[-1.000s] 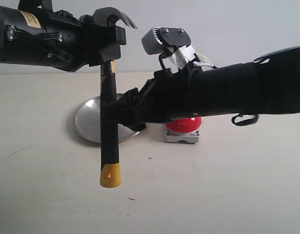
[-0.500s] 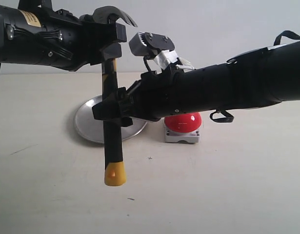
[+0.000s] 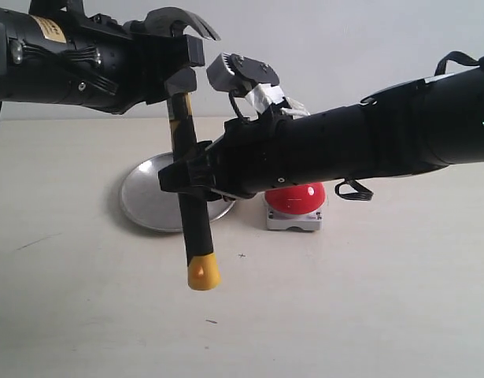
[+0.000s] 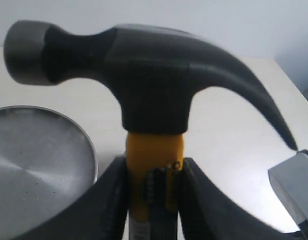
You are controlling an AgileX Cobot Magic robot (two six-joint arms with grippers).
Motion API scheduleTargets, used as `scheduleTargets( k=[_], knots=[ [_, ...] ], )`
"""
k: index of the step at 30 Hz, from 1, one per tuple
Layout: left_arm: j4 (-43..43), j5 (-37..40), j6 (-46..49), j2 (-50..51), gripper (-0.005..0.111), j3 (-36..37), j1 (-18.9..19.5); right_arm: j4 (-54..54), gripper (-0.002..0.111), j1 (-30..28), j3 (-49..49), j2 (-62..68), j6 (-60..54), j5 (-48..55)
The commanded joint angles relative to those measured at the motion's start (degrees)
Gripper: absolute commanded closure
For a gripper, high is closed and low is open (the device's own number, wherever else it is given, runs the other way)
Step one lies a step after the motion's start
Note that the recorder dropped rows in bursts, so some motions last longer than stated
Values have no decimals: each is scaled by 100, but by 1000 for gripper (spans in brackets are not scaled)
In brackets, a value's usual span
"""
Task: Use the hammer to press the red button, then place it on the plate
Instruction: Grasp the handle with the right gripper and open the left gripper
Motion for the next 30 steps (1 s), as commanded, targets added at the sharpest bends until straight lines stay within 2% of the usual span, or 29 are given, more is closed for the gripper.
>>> scheduleTargets(
  k=[1,4,6,10,12,14,19,22,23,25,26,30],
  knots=[
    [-54,-313,208,-79,103,-102,-3,37,108,-14,-36,-4,175,-70],
    [-54,-304,328,-79,87,-102,-3,37,108,-14,-36,-4,237,-70],
    [-54,-304,480,-79,70,-102,-3,37,108,-14,-36,-4,237,-70],
    [-54,-229,789,-79,29,-102,-3,37,108,-14,-36,-4,236,-111],
    [-54,-138,974,-79,19,-102,-3,37,108,-14,-36,-4,307,-214],
    [-54,-43,1158,-100,21,-102,23,37,108,-14,-36,-4,460,-380],
    [31,438,1282,-374,49,-102,68,37,108,-14,-36,-93,713,-1226],
    [96,600,1294,-692,72,98,68,37,108,-14,-23,-320,713,-1845],
    [96,543,1402,-868,83,288,68,37,108,-14,-12,-417,713,-2003],
    [111,129,1559,-1354,106,908,68,37,108,-14,63,-680,713,-2339],
    [111,-374,1559,-1763,107,1502,68,37,108,-14,173,-890,713,-2618],
    [111,-1806,1559,-2698,107,2850,68,37,108,-14,535,-1438,670,-3021]
  ],
)
